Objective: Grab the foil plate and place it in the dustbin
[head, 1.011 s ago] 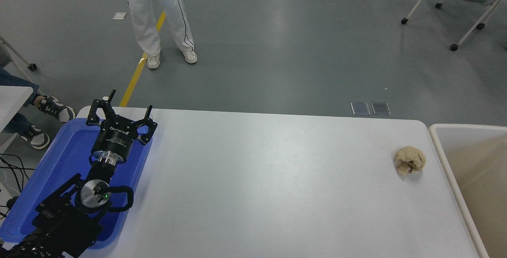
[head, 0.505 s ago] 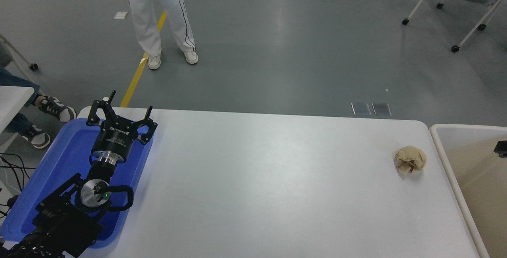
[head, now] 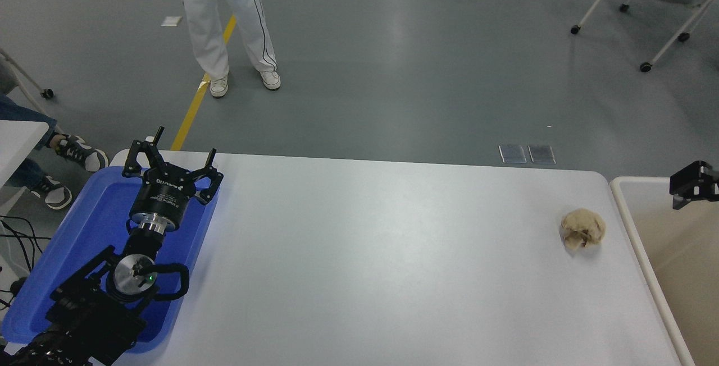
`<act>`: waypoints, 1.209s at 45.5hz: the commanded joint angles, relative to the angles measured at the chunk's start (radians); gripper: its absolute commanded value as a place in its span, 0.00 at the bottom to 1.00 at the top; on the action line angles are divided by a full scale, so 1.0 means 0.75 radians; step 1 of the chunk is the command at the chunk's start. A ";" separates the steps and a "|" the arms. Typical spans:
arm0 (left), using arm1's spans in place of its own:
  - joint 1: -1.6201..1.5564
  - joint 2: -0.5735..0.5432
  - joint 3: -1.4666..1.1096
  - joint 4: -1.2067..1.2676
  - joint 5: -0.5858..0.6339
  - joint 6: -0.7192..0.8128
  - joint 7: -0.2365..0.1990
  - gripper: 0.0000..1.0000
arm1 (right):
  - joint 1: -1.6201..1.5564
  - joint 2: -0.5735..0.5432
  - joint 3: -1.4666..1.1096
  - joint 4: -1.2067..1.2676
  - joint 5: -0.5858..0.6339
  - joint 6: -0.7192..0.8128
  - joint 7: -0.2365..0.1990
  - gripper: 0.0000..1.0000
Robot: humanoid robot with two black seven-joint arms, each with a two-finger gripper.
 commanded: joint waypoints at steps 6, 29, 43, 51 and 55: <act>0.001 0.000 0.000 0.000 0.000 0.000 -0.001 1.00 | 0.362 0.183 -0.034 0.249 0.008 0.102 0.001 1.00; -0.001 0.000 0.000 0.000 0.000 0.000 0.001 1.00 | 0.497 0.342 0.101 0.329 0.089 0.102 0.003 1.00; 0.002 0.000 0.000 0.000 0.000 0.000 -0.001 1.00 | 0.495 0.348 0.048 0.323 0.085 0.102 0.001 1.00; 0.002 0.000 0.000 0.000 0.000 0.000 0.001 1.00 | 0.495 0.352 0.030 0.323 0.083 0.102 0.001 1.00; 0.002 0.000 0.000 0.000 0.000 0.000 0.001 1.00 | 0.499 0.367 -0.005 0.323 0.089 0.102 0.003 1.00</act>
